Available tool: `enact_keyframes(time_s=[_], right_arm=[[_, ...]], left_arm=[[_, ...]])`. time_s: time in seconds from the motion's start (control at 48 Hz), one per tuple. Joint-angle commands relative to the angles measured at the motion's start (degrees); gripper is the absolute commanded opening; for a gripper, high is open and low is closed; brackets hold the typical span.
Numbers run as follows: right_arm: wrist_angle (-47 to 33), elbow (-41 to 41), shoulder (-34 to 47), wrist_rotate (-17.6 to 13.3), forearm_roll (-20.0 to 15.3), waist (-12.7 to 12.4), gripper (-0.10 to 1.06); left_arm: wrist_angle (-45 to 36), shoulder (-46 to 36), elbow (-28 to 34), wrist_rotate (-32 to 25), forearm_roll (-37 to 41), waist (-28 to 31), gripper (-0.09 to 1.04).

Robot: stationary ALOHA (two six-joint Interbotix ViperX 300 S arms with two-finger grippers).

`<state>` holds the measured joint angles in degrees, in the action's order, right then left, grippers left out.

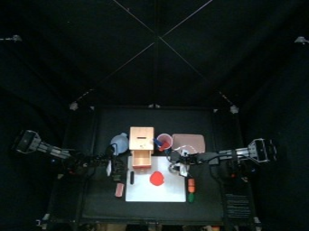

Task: Get the cutter from the drawer then cut the dough then place the extra dough in the bowl
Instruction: Shut the drawer

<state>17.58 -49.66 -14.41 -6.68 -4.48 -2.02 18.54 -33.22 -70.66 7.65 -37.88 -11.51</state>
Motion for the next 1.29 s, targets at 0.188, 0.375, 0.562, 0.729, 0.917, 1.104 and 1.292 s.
enact_keyframes(time_s=[0.188, 0.375, 0.562, 0.729, 0.917, 1.104, 1.292], right_arm=[[0.5, 2.1, -3.6, 0.2, 0.5, 0.3, 0.86], [0.3, 4.0, -6.4, 0.3, 2.4, 0.4, 0.86], [-3.7, 5.4, -6.6, 0.2, 4.7, 2.1, 0.85], [-11.8, 6.9, -3.1, 0.4, 6.7, 3.4, 0.82], [-17.8, 9.5, 2.2, 0.4, 9.8, 4.6, 0.60], [-21.0, 14.2, 9.1, 0.2, 10.7, 4.9, 0.41], [-20.8, 19.6, 15.7, 0.4, 11.6, 5.6, 0.39]], left_arm=[[1.8, -0.9, 2.5, -0.6, 0.6, 1.2, 0.78], [1.9, -2.5, 5.1, -0.1, 1.2, 7.0, 0.78], [1.4, -2.5, 7.5, -0.1, -2.4, 15.7, 0.70], [1.2, -0.9, 9.7, 0.0, -8.7, 24.6, 0.50], [1.2, 3.1, 12.8, -0.2, -12.8, 29.7, 0.31], [0.6, 9.8, 18.6, -0.2, -12.7, 33.3, 0.29], [-4.0, 19.2, 25.5, -0.3, -12.7, 37.1, 0.29]])
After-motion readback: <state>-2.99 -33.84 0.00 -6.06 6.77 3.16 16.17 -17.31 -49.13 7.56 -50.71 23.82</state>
